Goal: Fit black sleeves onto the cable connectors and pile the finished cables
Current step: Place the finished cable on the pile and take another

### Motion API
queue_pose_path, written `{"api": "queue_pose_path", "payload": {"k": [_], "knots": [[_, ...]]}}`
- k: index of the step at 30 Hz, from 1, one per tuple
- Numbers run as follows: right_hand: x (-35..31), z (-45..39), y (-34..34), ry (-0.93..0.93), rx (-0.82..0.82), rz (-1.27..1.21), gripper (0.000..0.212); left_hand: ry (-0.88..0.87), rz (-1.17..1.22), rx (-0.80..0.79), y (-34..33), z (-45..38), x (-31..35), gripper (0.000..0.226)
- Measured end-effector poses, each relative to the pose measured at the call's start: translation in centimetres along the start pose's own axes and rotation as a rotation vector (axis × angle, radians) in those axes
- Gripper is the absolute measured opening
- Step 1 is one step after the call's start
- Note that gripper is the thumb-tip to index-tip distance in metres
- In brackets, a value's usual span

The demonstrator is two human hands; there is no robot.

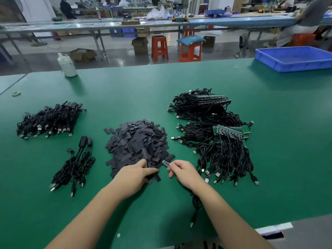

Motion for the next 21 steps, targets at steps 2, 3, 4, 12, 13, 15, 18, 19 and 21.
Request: {"api": "queue_pose_path", "payload": {"k": [2,3,4,12,13,15,18,19,21], "knots": [[0.3,-0.1,0.0,-0.012,-0.024,-0.030,0.027,-0.017,0.001,0.008,-0.2,-0.3,0.5,0.048],[0.5,0.0,0.0,-0.016,-0.033,-0.041,0.027,-0.019,0.007,0.013,-0.3,-0.5,0.7,0.045],[0.6,0.1,0.1,-0.019,-0.037,-0.050,0.027,-0.015,0.013,0.022,-0.3,-0.7,0.8,0.041],[1.0,0.3,0.2,-0.004,-0.033,-0.081,0.025,0.033,0.129,0.185,0.4,-0.7,0.3,0.020],[1.0,0.3,0.2,-0.001,-0.032,-0.080,0.024,0.046,0.160,0.199,0.4,-0.7,0.1,0.018],[1.2,0.3,0.1,0.008,-0.031,-0.073,0.020,0.092,0.261,0.213,0.4,-0.6,-0.4,0.015],[1.4,0.3,0.1,0.017,-0.036,-0.103,0.012,0.215,0.465,0.254,0.6,-0.6,-1.5,0.009],[1.5,0.2,0.1,0.017,-0.036,-0.133,0.011,0.256,0.503,0.260,0.6,-0.7,-1.7,0.009],[1.7,0.0,0.2,0.011,-0.039,-0.178,0.013,0.311,0.534,0.263,0.6,-0.7,-1.9,0.009]]}}
Point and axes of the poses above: each hand's wrist, its own z-axis away from the middle knuckle, its own y-axis out of the back of the hand, x = y × z, the point moved 8 cm from there along -z, towards the middle knuckle, and after that the axes turned 8 degrees about -z, right-handed, at the moved point
